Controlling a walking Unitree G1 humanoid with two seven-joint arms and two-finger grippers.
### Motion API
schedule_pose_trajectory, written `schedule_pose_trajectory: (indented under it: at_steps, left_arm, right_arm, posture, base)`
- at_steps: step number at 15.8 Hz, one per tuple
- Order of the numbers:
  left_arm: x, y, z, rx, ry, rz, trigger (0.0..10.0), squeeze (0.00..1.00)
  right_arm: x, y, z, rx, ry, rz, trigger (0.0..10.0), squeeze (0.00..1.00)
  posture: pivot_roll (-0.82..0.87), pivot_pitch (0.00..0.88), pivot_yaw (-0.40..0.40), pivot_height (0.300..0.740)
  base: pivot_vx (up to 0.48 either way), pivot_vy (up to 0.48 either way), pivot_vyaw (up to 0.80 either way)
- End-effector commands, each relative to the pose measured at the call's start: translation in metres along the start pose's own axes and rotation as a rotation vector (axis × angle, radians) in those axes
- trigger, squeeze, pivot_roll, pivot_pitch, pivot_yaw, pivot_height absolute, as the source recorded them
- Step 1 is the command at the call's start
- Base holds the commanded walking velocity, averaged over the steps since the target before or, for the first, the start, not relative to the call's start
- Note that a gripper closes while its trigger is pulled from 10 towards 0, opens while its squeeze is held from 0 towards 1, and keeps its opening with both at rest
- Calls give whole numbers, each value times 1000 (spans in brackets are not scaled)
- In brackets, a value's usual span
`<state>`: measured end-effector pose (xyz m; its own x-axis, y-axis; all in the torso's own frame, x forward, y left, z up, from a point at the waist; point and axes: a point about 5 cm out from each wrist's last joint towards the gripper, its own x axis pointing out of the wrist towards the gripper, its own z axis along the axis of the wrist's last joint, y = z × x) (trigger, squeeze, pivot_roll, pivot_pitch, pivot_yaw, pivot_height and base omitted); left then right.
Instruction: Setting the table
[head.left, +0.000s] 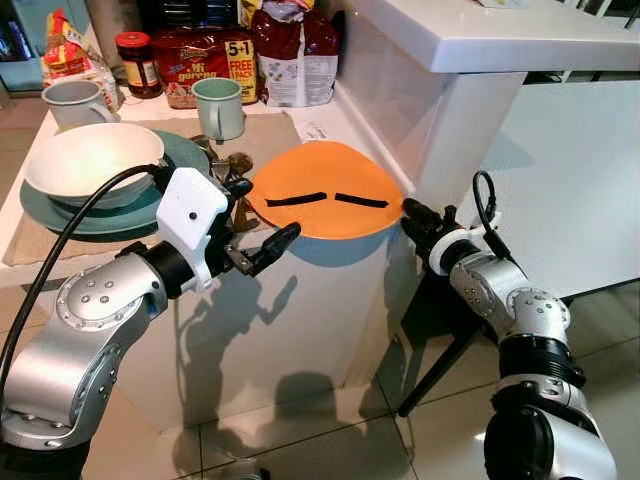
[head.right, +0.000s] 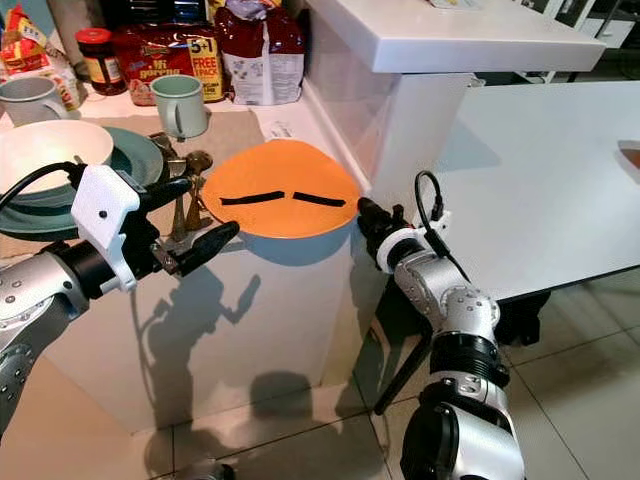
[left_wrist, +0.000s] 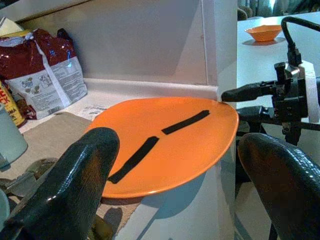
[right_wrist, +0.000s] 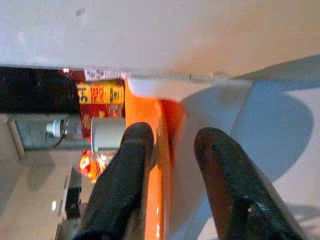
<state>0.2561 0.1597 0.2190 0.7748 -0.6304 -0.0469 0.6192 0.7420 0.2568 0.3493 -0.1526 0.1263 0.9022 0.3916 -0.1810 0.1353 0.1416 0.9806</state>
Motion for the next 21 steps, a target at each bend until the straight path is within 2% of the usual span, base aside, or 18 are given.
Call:
schedule_pose_trajectory:
  at_steps: [1, 4, 7, 10, 11, 12, 13, 14, 21]
  left_arm:
    - [1, 0, 4, 7, -9, -8, 10000, 0]
    - [1, 0, 4, 5, -11, -13, 10000, 0]
    - [1, 0, 3, 5, -7, -13, 10000, 0]
    - [2, -1, 3, 6, -4, -22, 10000, 0]
    - [3, 0, 3, 6, -4, -23, 10000, 0]
    - [4, 1, 3, 8, -5, -21, 10000, 0]
    - [4, 1, 3, 9, -5, -21, 10000, 0]
    - [4, 1, 3, 9, -5, -21, 10000, 0]
    - [5, 1, 4, 11, -8, -19, 10000, 0]
  right_arm:
    - [-2, 14, 3, -65, 23, 38, 10000, 0]
    - [-5, 15, -5, -87, 110, 70, 10000, 0]
    - [-5, 15, -8, -91, 124, 74, 10000, 0]
    - [2, 6, -16, -82, 144, 59, 10000, 0]
    - [5, 6, -19, -77, 159, 65, 8980, 0]
    - [8, 6, -22, -77, 172, 65, 4980, 0]
    - [9, 7, -23, -78, 174, 66, 3922, 0]
    - [10, 8, -25, -78, 183, 70, 0, 0]
    - [12, 8, -21, -54, 178, 86, 0, 0]
  posture:
    - [74, 14, -50, 740]
    - [74, 14, -50, 740]
    - [73, 16, -47, 740]
    - [75, 19, -43, 740]
    - [78, 20, -43, 740]
    - [81, 21, -44, 740]
    - [81, 22, -44, 740]
    - [82, 22, -45, 740]
    - [82, 22, -44, 740]
  base:
    - [0, 0, 0]
    - [0, 0, 0]
    - [0, 0, 0]
    - [0, 0, 0]
    - [0, 0, 0]
    - [0, 0, 0]
    - [0, 0, 0]
    - [0, 0, 0]
    - [0, 0, 0]
